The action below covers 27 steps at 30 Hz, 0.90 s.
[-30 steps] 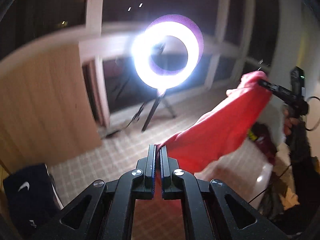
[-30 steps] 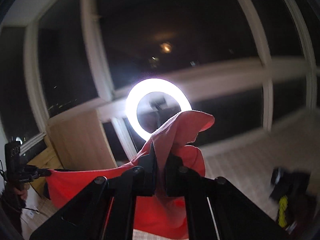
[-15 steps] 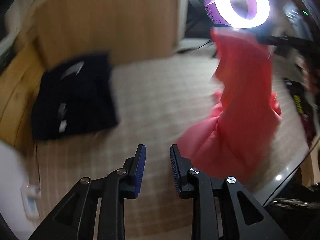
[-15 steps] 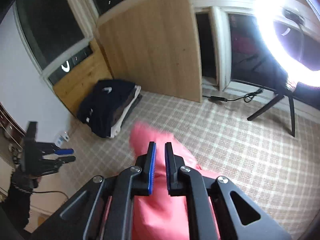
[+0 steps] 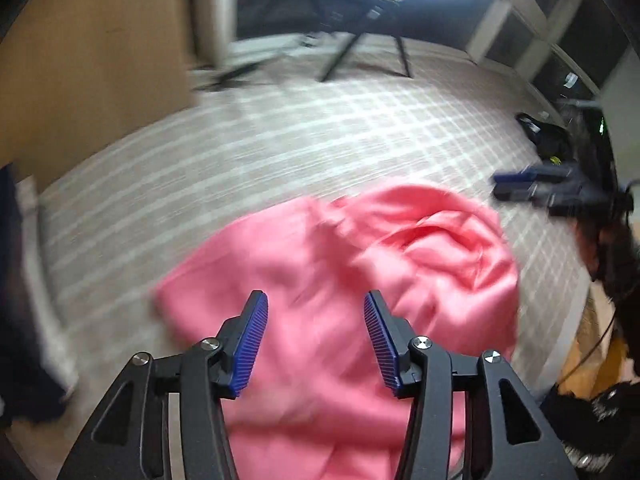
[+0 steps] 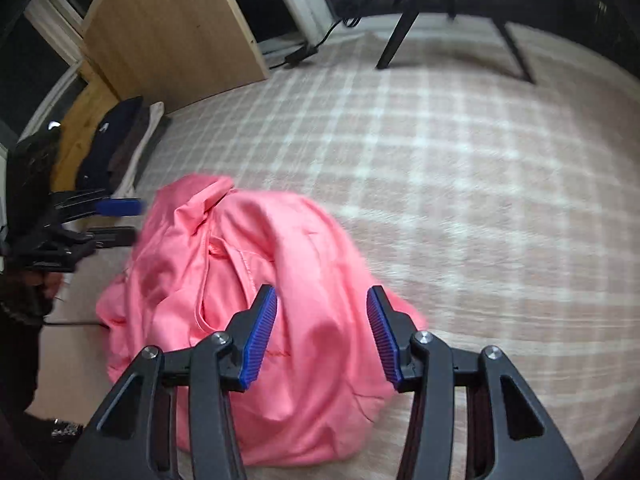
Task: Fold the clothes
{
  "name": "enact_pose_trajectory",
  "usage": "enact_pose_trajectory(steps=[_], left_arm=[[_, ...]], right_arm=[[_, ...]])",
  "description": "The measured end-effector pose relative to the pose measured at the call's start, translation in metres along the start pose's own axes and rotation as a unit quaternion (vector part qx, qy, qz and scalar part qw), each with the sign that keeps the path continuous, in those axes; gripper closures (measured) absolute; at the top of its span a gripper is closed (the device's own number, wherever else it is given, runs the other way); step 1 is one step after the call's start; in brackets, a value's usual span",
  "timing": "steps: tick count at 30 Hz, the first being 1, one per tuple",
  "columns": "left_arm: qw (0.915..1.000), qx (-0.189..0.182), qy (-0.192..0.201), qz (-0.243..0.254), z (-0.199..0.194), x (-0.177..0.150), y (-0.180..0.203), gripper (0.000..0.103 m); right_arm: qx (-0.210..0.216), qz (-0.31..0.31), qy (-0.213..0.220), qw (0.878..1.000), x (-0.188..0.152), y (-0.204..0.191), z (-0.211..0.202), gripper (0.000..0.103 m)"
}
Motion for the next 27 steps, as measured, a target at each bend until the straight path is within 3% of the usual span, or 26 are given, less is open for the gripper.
enact_pose_trajectory(steps=[2,4,5,6,7,8,13,15,16,17,18,20,22,27], left_arm=[[0.9994,-0.033,-0.015,0.000,0.024,0.011,0.011,0.051],[0.9991,-0.026,-0.030,0.017,0.044,0.014,0.016,0.053],[0.9987,-0.012,-0.041,0.026,0.054,0.013,0.015,0.069],[0.9984,-0.018,-0.049,0.022,0.057,0.010,0.013,0.098],[0.9981,-0.024,-0.054,0.017,0.059,0.007,0.010,0.103],[0.9988,-0.019,-0.044,0.006,0.045,0.000,0.004,0.103],[0.9988,0.006,0.007,-0.048,-0.025,-0.034,-0.027,0.103],[0.9971,0.016,0.027,-0.070,-0.053,-0.047,-0.040,0.103],[0.9958,0.021,0.037,-0.081,-0.068,-0.054,-0.046,0.103],[0.9944,0.025,0.047,-0.091,-0.082,-0.061,-0.052,0.103],[0.9926,0.030,0.057,-0.102,-0.096,-0.068,-0.059,0.103],[0.9887,0.041,0.075,-0.123,-0.122,-0.082,-0.071,0.103],[0.9880,0.051,0.063,-0.132,-0.118,-0.097,-0.075,0.103],[0.9872,0.035,0.043,-0.149,-0.100,-0.114,-0.074,0.103]], right_arm=[[0.007,0.008,-0.014,1.000,-0.005,0.005,0.013,0.057],[0.017,0.010,-0.021,1.000,-0.005,0.004,0.024,0.057],[0.022,0.012,-0.024,0.999,-0.005,0.004,0.029,0.057],[0.027,0.013,-0.028,0.999,-0.005,0.003,0.034,0.058],[0.032,0.015,-0.031,0.999,-0.006,0.003,0.039,0.075],[0.037,0.016,-0.035,0.999,-0.006,0.002,0.044,0.099],[0.061,0.051,0.004,0.997,0.002,-0.002,0.021,0.100],[0.060,0.047,0.027,0.997,0.007,-0.009,0.005,0.096],[0.056,0.042,0.038,0.997,0.009,-0.012,-0.003,0.076],[0.050,0.036,0.049,0.997,0.010,-0.016,-0.010,0.048],[0.038,0.028,0.058,0.997,0.010,-0.018,-0.014,0.043],[0.024,0.008,0.061,0.998,0.007,-0.023,-0.015,0.043],[0.018,-0.012,0.052,0.998,0.002,-0.025,-0.012,0.043],[0.013,-0.033,0.011,0.999,-0.007,-0.040,0.003,0.043]])
Point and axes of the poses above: each gripper's, at about its wrist camera, not at the fingertips, and z roughly the way its jaws point, y to its right, x to its top, the point moved 3 cm from there along z, roughly the way its jaws point, and after that the axes turned 11 degrees about y, right-handed, at the moved point
